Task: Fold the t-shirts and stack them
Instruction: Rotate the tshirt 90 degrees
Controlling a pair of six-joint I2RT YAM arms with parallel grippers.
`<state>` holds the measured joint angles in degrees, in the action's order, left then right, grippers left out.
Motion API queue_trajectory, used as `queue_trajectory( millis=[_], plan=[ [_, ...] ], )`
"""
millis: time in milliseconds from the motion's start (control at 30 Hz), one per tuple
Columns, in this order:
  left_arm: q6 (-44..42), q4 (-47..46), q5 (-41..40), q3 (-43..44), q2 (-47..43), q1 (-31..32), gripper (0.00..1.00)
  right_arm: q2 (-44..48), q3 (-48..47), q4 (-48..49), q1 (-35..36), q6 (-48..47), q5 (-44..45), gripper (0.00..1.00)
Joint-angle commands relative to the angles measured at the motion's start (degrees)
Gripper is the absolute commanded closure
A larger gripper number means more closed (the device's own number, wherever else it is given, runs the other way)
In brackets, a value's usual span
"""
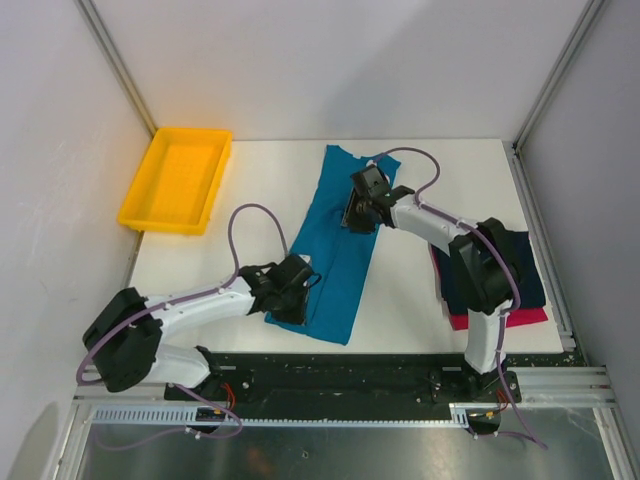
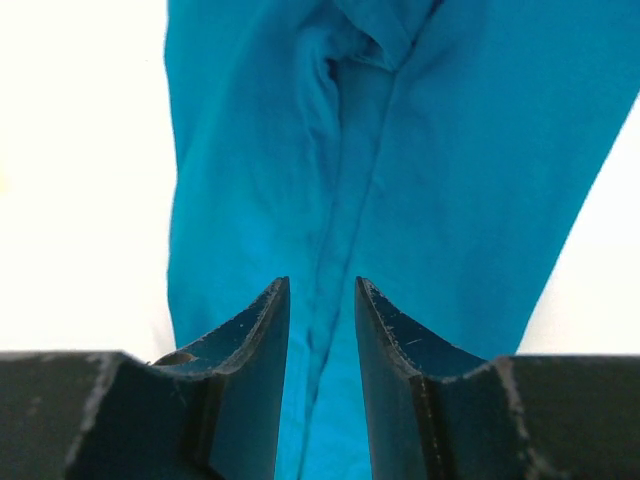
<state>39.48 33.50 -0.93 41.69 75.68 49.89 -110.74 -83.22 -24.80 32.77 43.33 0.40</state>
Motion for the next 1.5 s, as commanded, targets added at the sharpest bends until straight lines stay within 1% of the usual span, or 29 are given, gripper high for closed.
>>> queue_trajectory(
  millis=[0,400,1033,1233,1467],
  plan=[
    [-0.4,-1.5,-1.2,1.6,1.9,1.0,0.65,-1.5,-4.6,-0.8,0.2,0.1,1.3,0.63],
    [-0.9,-2.7,0.2,0.8,1.9,2.2,0.65,-6.8,-10.0,-3.1,0.7,-0.6,1.2,0.64],
    [-1.1,-4.0,0.0,-0.4,4.3,3.0,0.68,-11.7,-12.8,-3.0,0.5,-0.5,0.3,0.65],
    [-1.4,-4.1,-0.3,-0.8,4.8,3.0,0.72,-12.7,-14.0,-3.1,0.2,-0.5,0.3,0.65],
    [-1.7,-4.1,-0.7,-1.5,4.2,3.1,0.81,-13.6,-15.2,-3.1,0.0,-0.7,0.3,0.65]
  ],
)
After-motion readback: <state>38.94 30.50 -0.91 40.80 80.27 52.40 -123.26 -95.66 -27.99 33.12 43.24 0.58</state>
